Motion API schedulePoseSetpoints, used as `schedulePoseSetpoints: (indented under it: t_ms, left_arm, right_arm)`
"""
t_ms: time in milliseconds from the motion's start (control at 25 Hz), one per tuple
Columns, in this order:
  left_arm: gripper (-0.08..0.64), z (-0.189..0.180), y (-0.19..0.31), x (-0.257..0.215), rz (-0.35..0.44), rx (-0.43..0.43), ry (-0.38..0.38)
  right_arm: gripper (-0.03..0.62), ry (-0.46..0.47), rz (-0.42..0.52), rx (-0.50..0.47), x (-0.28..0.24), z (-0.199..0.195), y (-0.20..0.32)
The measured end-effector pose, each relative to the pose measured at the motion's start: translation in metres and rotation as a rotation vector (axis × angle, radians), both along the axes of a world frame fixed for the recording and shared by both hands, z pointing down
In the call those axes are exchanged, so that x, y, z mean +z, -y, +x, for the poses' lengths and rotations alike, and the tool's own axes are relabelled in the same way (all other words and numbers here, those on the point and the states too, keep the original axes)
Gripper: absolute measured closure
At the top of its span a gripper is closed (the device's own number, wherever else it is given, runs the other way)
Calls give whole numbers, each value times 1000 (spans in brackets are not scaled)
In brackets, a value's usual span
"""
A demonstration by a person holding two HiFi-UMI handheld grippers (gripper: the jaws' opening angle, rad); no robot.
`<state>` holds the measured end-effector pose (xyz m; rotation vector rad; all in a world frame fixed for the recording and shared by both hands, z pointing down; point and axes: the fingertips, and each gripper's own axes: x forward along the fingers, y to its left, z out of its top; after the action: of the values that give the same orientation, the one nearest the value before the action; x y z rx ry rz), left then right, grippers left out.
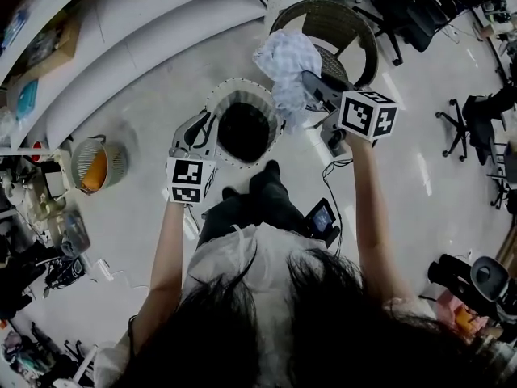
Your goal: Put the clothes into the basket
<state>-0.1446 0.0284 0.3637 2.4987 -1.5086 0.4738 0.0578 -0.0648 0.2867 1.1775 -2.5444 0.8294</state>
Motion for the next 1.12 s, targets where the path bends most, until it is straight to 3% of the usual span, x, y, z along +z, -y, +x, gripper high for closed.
schedulePoseSetpoints:
  t_ms: [200,520,800,1120]
  left_arm:
    - [512,-33,-27,8,-9,-34,-10]
    - [512,-62,-51,26,-40,-94,-25]
    - [512,-71,-56,39,-66,-161,-36]
    - [512,-61,-48,82,-138,-220,-23]
  right_arm:
    - [511,12,17,-58,-3,-61,-33]
    - [511,10,-68,-108,48,-123,-64]
    - [511,-59,-156,-169,120,-150,-70]
    - [511,-147,-313,-255,223,-155,-73]
